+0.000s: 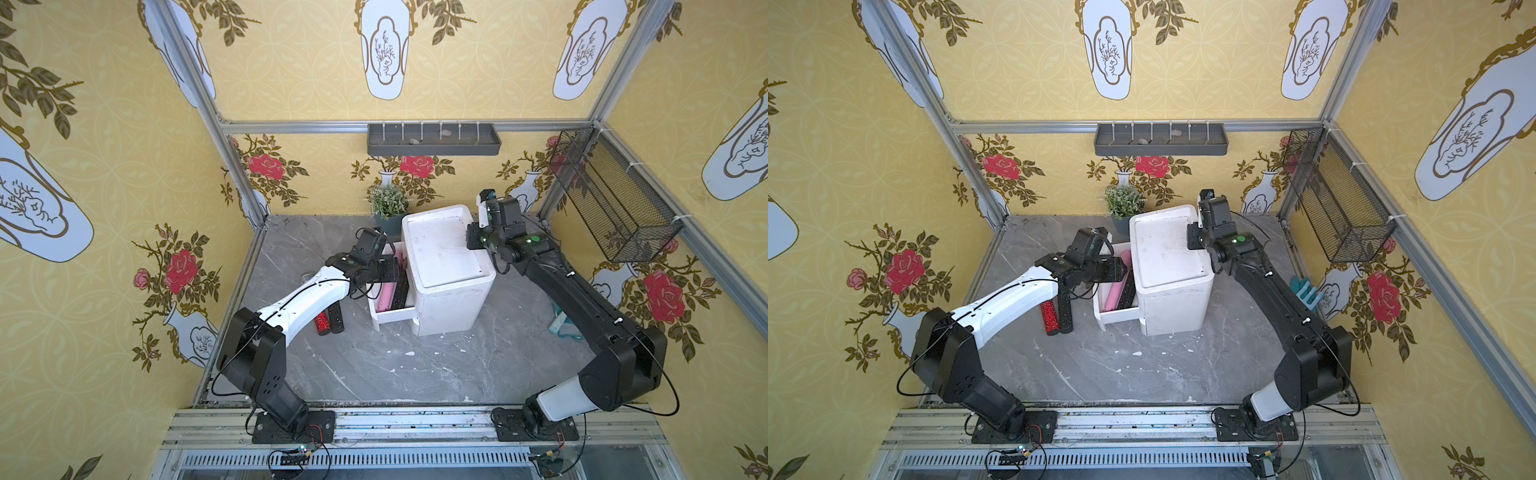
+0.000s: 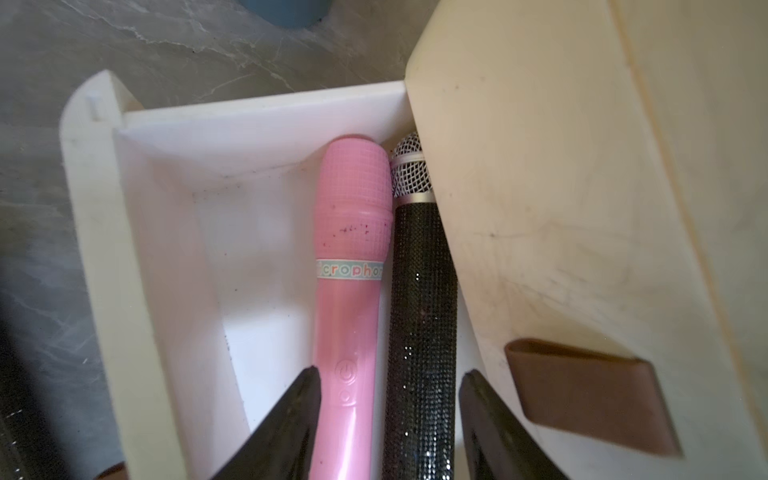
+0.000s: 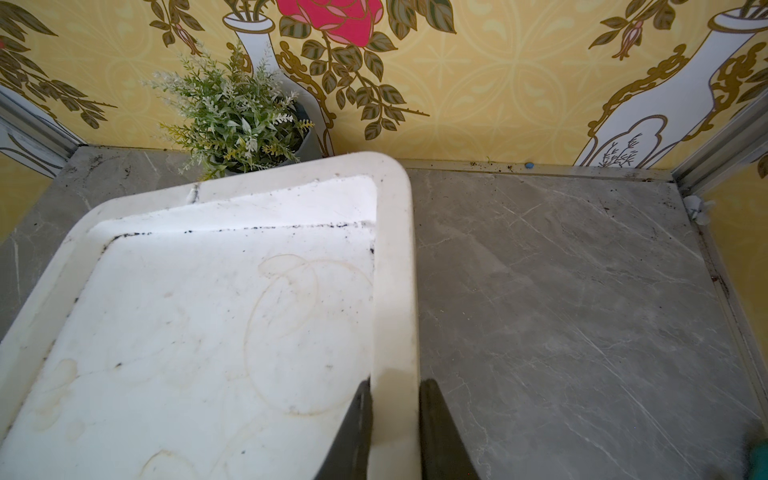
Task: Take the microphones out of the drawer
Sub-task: Pick up the microphone from the drawer.
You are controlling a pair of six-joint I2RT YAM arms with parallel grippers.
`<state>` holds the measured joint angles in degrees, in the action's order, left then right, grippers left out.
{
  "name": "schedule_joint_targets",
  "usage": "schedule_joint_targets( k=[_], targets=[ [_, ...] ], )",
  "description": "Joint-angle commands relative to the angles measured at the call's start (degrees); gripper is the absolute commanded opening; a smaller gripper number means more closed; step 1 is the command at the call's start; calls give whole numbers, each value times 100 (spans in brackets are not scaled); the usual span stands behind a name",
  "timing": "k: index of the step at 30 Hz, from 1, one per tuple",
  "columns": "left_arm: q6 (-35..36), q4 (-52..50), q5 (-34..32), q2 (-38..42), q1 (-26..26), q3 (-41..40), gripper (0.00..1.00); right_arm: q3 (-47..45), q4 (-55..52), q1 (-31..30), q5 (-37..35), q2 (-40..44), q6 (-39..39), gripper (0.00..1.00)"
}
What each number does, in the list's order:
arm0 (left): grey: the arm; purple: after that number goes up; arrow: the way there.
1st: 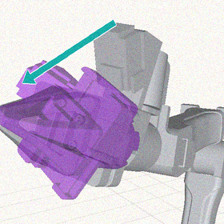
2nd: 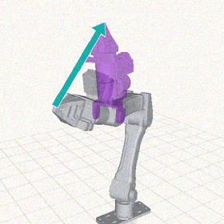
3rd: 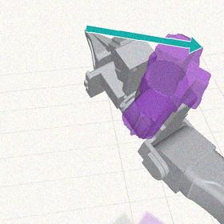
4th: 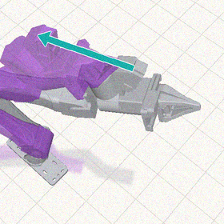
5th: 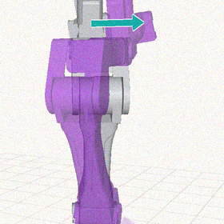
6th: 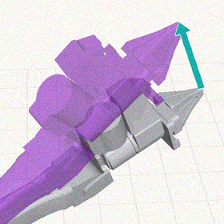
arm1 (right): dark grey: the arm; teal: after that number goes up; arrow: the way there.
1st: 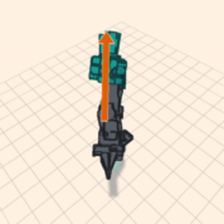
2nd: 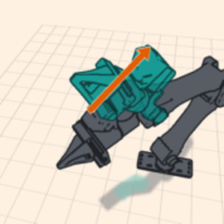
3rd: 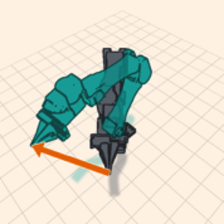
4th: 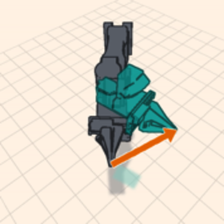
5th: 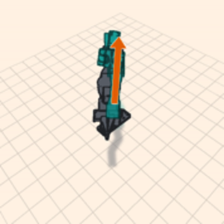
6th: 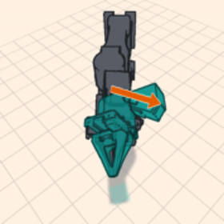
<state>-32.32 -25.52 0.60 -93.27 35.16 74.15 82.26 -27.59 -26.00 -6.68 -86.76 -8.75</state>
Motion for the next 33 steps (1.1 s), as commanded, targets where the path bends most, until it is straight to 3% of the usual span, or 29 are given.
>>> schedule_joint_targets(
  k=[1, 23, 33],
  targets=[
    [254, -372, -551, -132, 39, 97, 58, -89, -739, -2, 136, -52, -126, 16],
    [465, -653, -655, -891, 162, 554, 53, -148, -731, -2, 167, -27, -150, 16],
    [494, -1031, -1061, -1211, 290, 809, 52, -182, -721, -2, 171, -7, -162, 16]
  ],
)
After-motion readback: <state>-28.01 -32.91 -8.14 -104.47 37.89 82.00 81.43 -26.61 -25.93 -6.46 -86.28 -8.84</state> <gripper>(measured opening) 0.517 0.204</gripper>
